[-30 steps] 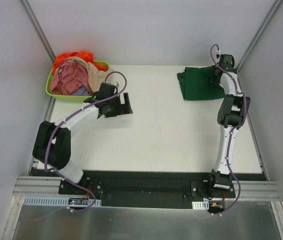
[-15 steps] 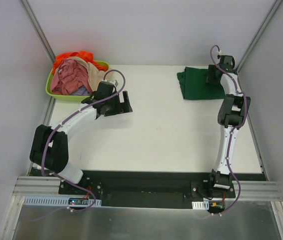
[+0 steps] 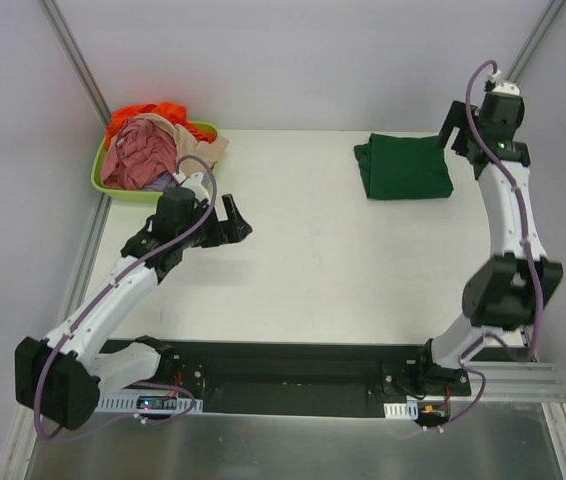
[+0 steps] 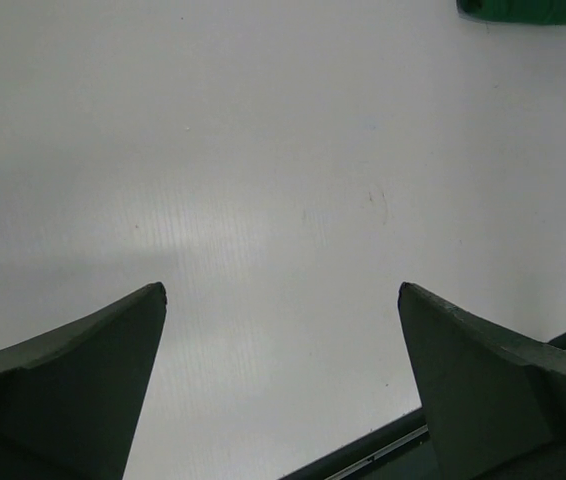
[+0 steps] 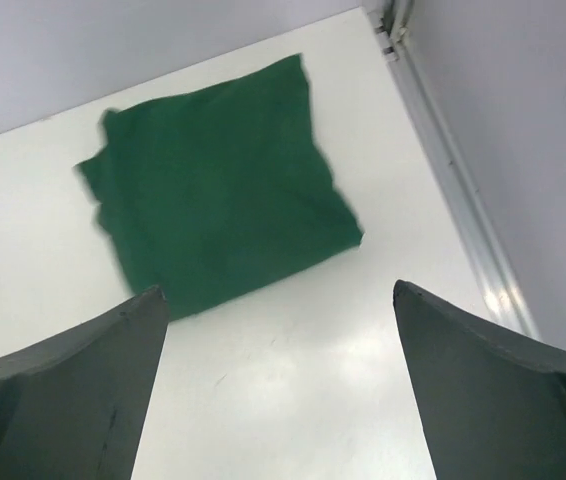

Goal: Fold and stack the t-shirts
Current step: Put the neatly folded tshirt into the corner of the board with the right arm

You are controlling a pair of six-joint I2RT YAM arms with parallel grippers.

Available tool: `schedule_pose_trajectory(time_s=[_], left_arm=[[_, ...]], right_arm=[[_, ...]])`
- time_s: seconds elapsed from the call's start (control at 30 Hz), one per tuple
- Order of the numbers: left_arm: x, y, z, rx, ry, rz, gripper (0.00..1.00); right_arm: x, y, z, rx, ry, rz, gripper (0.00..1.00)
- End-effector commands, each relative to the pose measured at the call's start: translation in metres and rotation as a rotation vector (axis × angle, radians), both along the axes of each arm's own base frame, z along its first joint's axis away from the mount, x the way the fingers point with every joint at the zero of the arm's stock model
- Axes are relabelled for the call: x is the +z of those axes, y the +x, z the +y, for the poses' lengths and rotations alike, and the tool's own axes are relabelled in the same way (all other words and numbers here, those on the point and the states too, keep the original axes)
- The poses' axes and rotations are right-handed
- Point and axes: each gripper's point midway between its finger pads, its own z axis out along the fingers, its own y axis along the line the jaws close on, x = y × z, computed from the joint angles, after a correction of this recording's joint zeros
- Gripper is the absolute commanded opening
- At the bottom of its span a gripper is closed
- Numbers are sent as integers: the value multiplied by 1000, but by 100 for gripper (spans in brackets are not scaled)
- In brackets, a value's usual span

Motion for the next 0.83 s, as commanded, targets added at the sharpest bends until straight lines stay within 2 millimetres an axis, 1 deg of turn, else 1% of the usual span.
schedule_pose_trajectory(time_s=[0.0,0.07,0.1,0.13,0.17,0.23,0.27,0.33,0.43,0.47,0.57,0.63,0.7,0.8], left_arm=[[-5,-20,16,72,-18,-15,99],[-8,-27,23,105,-26,-22,99],[-13,-31,25,113,-25,-15,99],[-17,-34,26,116,-27,-10,99],[-21,-37,27,121,-29,-2,99],[-29,-42,29,125,-30,11,99],[-32,-45,29,124,-29,18,99],[-37,-47,31,131,-24,31,99],[-39,-50,31,133,-31,40,99],[-38,-50,31,133,-36,38,99],[-34,-52,29,123,-48,30,99],[-34,-51,32,137,-41,25,99],[-33,-51,33,143,-40,23,99],[-32,-53,32,141,-49,23,99]], right_arm=[[-7,-70,68,63,242,-40,96],[-29,-106,95,111,220,-1,96],[-40,-123,110,142,200,28,96],[-62,-144,122,165,188,76,96],[-76,-161,132,187,193,94,96],[-102,-188,152,226,232,103,96],[-119,-202,160,241,258,115,96],[-140,-225,172,277,313,110,96],[-160,-243,171,258,350,91,96],[-156,-243,169,261,342,62,96],[-151,-249,163,264,311,48,96],[-148,-250,157,255,292,22,96],[-149,-250,151,231,276,5,96],[-150,-253,147,215,269,2,96]])
